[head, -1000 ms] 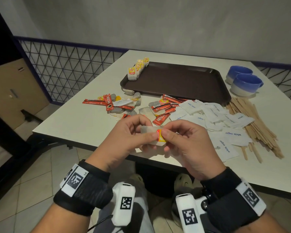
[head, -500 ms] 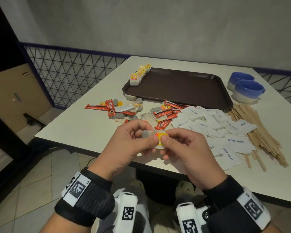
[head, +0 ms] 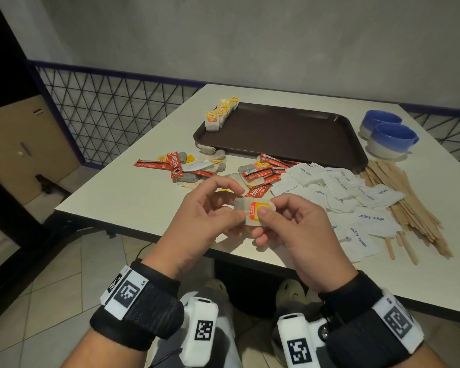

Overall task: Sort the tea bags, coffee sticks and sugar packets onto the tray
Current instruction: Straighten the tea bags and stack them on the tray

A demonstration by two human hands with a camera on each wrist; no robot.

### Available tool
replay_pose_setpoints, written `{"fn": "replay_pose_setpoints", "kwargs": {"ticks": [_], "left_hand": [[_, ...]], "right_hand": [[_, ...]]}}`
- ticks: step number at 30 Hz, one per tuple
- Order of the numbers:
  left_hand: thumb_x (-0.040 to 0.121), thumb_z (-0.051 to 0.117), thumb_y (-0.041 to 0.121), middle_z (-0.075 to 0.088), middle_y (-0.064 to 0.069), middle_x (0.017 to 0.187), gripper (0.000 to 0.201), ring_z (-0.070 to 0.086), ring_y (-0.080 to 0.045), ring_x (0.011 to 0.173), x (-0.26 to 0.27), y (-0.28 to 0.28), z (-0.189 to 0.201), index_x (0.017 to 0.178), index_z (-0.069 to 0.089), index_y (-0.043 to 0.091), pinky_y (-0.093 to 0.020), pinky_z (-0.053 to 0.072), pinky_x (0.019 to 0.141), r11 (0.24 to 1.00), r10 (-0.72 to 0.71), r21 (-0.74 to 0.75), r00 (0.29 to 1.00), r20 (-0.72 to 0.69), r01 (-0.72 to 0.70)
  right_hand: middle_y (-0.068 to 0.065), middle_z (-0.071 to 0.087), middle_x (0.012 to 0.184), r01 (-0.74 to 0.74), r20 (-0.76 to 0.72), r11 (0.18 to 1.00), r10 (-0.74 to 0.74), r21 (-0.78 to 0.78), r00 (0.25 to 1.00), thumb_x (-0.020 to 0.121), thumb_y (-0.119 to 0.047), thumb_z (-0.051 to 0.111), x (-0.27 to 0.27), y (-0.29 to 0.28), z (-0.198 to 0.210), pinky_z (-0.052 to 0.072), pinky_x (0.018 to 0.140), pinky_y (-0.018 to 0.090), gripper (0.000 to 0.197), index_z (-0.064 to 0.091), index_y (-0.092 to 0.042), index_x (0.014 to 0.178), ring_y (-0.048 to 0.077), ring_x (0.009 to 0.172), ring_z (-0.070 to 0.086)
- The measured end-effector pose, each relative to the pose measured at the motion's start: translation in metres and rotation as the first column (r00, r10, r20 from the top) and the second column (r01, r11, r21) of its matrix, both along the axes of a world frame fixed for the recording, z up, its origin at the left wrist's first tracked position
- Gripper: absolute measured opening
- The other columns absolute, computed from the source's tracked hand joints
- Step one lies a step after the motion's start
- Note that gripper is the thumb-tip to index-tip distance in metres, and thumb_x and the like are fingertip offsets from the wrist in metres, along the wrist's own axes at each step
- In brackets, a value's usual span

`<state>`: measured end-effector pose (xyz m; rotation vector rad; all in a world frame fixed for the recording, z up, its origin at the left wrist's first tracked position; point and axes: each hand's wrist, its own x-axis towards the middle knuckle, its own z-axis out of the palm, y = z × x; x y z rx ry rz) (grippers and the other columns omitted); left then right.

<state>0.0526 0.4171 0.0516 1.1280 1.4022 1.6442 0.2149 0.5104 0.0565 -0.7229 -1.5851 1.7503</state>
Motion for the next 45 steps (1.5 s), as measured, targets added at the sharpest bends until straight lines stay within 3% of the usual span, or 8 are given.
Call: {"fn": "replay_pose_setpoints", "kwargs": {"ticks": [3,8,15,19,29,33,38,45], "left_hand": [[0.086,0.077,-0.003,0.072,0.001,0.094,0.026,0.067,-0.018,0.073,0.0016,-0.0003,0.0003,0.092,0.070,0.022,-0.031,0.055,0.068,1.000,0.016,0.019,0.996,-0.082,-0.015],[0.086,0.080,0.003,0.070,0.004,0.086,0.023,0.068,-0.021,0.080,0.0046,0.0022,-0.0038,0.084,0.075,0.025,-0.036,0.056,0.075,0.999,0.036,-0.015,0.984,-0.176,-0.040],[0.088,0.079,0.006,0.073,0.001,0.082,0.021,0.068,-0.018,0.075,0.0065,0.0007,-0.0038,0.083,0.077,0.026,-0.045,0.056,0.074,0.997,0.079,-0.004,0.987,-0.141,-0.080],[0.089,0.078,0.008,0.073,-0.001,0.082,0.019,0.068,-0.017,0.075,0.0061,0.0002,-0.0039,0.084,0.077,0.026,-0.042,0.055,0.072,0.998,0.053,-0.013,0.989,-0.136,-0.055],[0.094,0.073,0.008,0.076,-0.001,0.113,0.018,0.074,-0.025,0.096,0.0026,0.0010,-0.0044,0.086,0.075,0.024,-0.043,0.061,0.088,0.998,-0.036,-0.056,0.989,-0.145,0.028],[0.095,0.072,0.009,0.075,0.002,0.117,0.019,0.073,-0.024,0.099,0.0028,0.0010,-0.0034,0.086,0.075,0.027,-0.042,0.059,0.087,0.997,-0.059,-0.054,0.983,-0.173,0.051],[0.094,0.073,0.014,0.074,0.000,0.118,0.015,0.070,-0.028,0.108,0.0011,0.0019,-0.0055,0.087,0.074,0.027,-0.053,0.058,0.096,0.995,-0.091,-0.056,0.977,-0.194,0.082],[0.092,0.074,0.007,0.072,-0.002,0.092,0.015,0.071,-0.019,0.084,0.0008,0.0004,-0.0032,0.087,0.070,0.020,-0.028,0.056,0.075,0.997,-0.070,-0.044,0.983,-0.171,0.064]], "right_hand": [[0.031,0.069,0.077,0.018,0.002,1.000,-0.018,0.011,1.000,0.097,-0.007,0.064,-0.0005,-0.0004,0.0001,0.059,0.059,0.042,0.013,0.065,0.006,0.102,0.033,0.060,0.064],[0.031,0.068,0.075,0.040,0.006,0.999,-0.040,0.015,0.999,0.096,-0.008,0.065,-0.0003,-0.0017,-0.0004,0.058,0.059,0.043,0.015,0.065,0.006,0.103,0.032,0.058,0.065],[0.028,0.068,0.072,0.067,0.018,0.998,-0.067,0.018,0.998,0.093,-0.008,0.070,-0.0016,-0.0028,0.0006,0.057,0.059,0.044,0.011,0.068,0.000,0.100,0.032,0.056,0.064],[0.029,0.068,0.074,0.075,0.025,0.997,-0.076,0.026,0.997,0.092,-0.008,0.072,-0.0017,-0.0036,0.0003,0.058,0.056,0.041,0.012,0.068,0.000,0.100,0.030,0.057,0.065],[0.025,0.064,0.074,0.097,0.026,0.992,-0.099,0.075,0.995,0.088,-0.003,0.075,-0.0009,-0.0057,0.0016,0.058,0.055,0.040,0.009,0.070,-0.001,0.094,0.022,0.056,0.065],[0.012,0.064,0.069,0.110,0.024,0.989,-0.113,0.100,0.993,0.086,-0.001,0.076,-0.0020,-0.0052,-0.0016,0.057,0.055,0.040,0.008,0.069,-0.001,0.090,0.024,0.056,0.063],[0.020,0.063,0.070,0.128,0.041,0.981,-0.136,0.146,0.990,0.086,-0.002,0.076,-0.0024,-0.0062,-0.0012,0.057,0.051,0.039,0.008,0.069,-0.001,0.088,0.022,0.052,0.062],[0.023,0.062,0.077,0.109,0.041,0.985,-0.115,0.131,0.993,0.086,-0.003,0.077,-0.0014,-0.0093,0.0018,0.056,0.052,0.038,0.008,0.070,-0.005,0.091,0.022,0.053,0.062]]}}
